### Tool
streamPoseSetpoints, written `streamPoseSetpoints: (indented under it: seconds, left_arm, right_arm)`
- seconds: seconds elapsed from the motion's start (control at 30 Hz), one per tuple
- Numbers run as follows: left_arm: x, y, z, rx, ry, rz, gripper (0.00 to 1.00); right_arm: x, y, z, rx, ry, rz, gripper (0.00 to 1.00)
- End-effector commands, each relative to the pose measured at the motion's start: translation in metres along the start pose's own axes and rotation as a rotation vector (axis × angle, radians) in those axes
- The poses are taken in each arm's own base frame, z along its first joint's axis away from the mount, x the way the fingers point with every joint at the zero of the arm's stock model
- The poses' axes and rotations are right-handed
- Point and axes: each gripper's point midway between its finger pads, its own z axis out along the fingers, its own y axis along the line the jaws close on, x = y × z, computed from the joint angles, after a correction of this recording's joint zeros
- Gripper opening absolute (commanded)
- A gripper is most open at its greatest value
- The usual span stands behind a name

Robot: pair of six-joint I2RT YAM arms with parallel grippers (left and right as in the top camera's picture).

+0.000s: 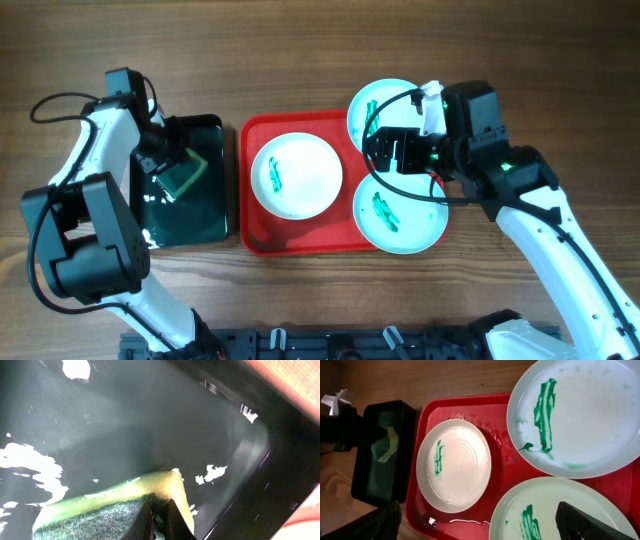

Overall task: Clean dirty plates on tray and stack at the side
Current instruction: 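Grasp the green-yellow sponge with the left gripper and lift it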

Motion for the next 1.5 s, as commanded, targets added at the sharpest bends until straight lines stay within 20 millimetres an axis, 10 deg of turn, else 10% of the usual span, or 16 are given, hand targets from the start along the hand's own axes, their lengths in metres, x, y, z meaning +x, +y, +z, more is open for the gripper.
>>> streamPoseSetpoints:
  seconds: [0.0, 0.13, 0.23, 0.37, 0.83, 1.47]
  left_arm:
    - [-0.035, 0.013, -0.010, -0.089, -0.154, -0.210, 0.04]
    - [-0.068, 0.012, -0.042, -0.125, -0.284, -0.312, 0.04]
    - [-0.078, -0.010, -0.066, -0.073, -0.284, -0.116, 0.47]
    - [-0.074, -0.017, -0.102, -0.109, -0.255, 0.217, 0.70]
    - [-0.016, 0.020, -0.052, -0.208, 0.049, 0.793, 0.59]
    - [-0.019, 0.042, 0.009, -0.262, -0.045, 0.918, 0.43]
  right_arm:
    - [-0.011, 0.002, -0.002, 0.005, -0.033, -0.009, 0.99]
    - [-0.018, 0.006, -0.002, -0.008, -0.064, -0.019, 1.00]
    - [-0.018, 0.006, -0.002, -0.010, -0.064, -0.019, 1.00]
    - [-0.013, 0.004, -0.002, -0.003, -0.043, -0.013, 1.00]
    - [-0.006, 0.001, -0.001, 0.009, -0.014, -0.036, 1.00]
    - [0.002, -0.003, -0.001, 0.024, 0.019, -0.035, 1.00]
